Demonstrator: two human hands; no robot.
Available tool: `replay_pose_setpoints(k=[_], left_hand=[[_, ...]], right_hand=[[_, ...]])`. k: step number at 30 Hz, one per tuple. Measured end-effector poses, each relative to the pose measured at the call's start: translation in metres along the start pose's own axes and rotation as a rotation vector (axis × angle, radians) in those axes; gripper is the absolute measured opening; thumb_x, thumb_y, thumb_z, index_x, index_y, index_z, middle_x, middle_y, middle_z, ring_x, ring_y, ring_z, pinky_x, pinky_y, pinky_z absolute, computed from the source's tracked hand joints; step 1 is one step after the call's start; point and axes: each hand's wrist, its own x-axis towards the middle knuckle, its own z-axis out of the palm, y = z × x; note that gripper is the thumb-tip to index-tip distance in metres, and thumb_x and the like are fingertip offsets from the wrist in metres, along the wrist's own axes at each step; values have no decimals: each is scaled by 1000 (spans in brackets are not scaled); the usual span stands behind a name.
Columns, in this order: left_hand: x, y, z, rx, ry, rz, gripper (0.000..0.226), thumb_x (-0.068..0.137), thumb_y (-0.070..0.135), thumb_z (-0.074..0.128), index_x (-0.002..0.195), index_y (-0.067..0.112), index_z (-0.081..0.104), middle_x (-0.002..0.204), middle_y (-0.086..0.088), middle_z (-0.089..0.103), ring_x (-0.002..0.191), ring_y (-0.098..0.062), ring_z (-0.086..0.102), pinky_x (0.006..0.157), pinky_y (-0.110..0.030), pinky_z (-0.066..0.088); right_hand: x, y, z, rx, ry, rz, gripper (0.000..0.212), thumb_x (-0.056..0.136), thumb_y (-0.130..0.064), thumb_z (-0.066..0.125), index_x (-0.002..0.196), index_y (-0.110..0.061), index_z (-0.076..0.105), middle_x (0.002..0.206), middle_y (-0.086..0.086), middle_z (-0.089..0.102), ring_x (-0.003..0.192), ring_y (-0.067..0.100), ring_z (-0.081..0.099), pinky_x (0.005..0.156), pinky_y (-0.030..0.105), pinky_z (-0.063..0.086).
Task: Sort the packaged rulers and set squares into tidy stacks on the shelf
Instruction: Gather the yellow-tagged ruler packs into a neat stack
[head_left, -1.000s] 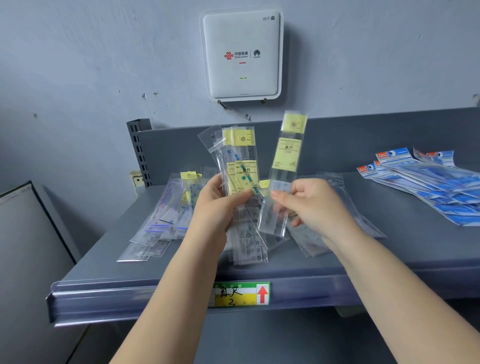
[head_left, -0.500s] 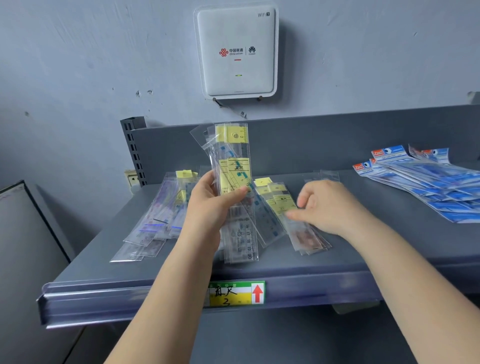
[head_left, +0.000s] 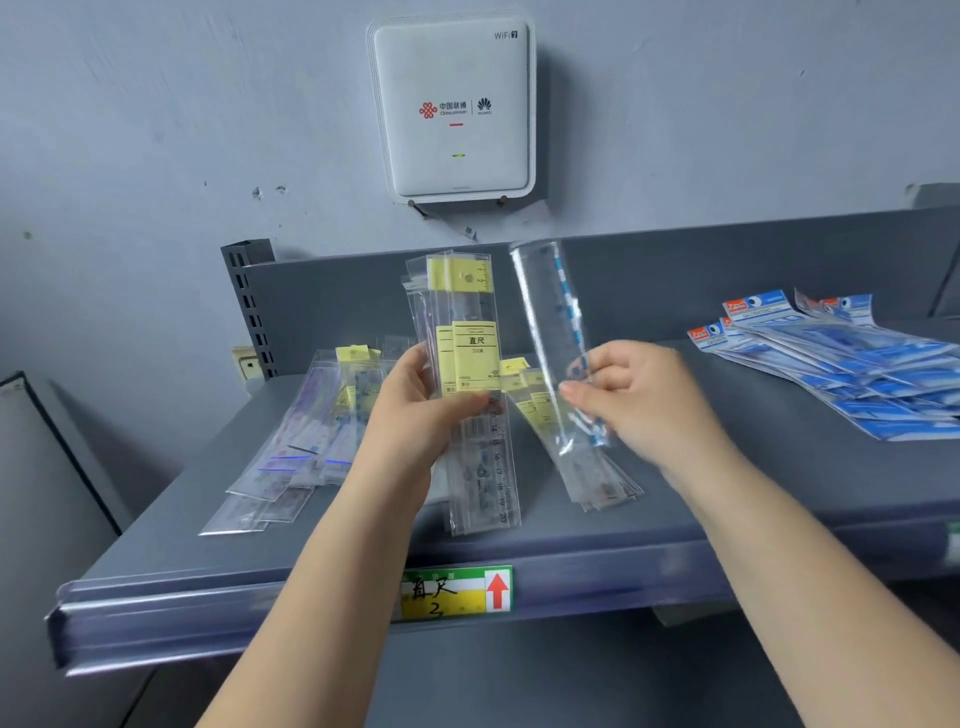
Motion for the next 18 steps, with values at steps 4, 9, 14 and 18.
replay_pose_setpoints(k=[4,9,14,18], left_hand=[[2,0,0,-24,6,-1,43,78,-16,61,110,12,55,95,-6,70,69,-10,71,57,-16,53],[3,-1,2,-20,6,0,41,75,-16,65,104,13,57,96,-8,71,78,-16,72,69,-24,58],[4,-2,3,-22,7,4,42,73,-14,67,105,12,57,98,-9,70,80,-18,71,76,-28,58],[3,-2,3,-46,5,5,45,72,-15,67,110,7,55,99,-11,70,83,-21,70,73,-28,59]], right_hand=[[3,13,-39,-99,161,75,19,77,-11,74,92,-5,66,77,17,69,64,19,57,58,25,40],[5,35,-57,-681,20,295,46,75,-31,76,109,-3,62,109,12,65,100,28,58,69,27,42],[2,23,-46,-580,106,127,45,76,-41,71,110,-14,60,87,2,62,90,21,57,71,26,37],[-13,-10,-7,-188,-122,18,37,69,-44,75,97,-24,61,71,-8,63,64,5,56,68,24,46]])
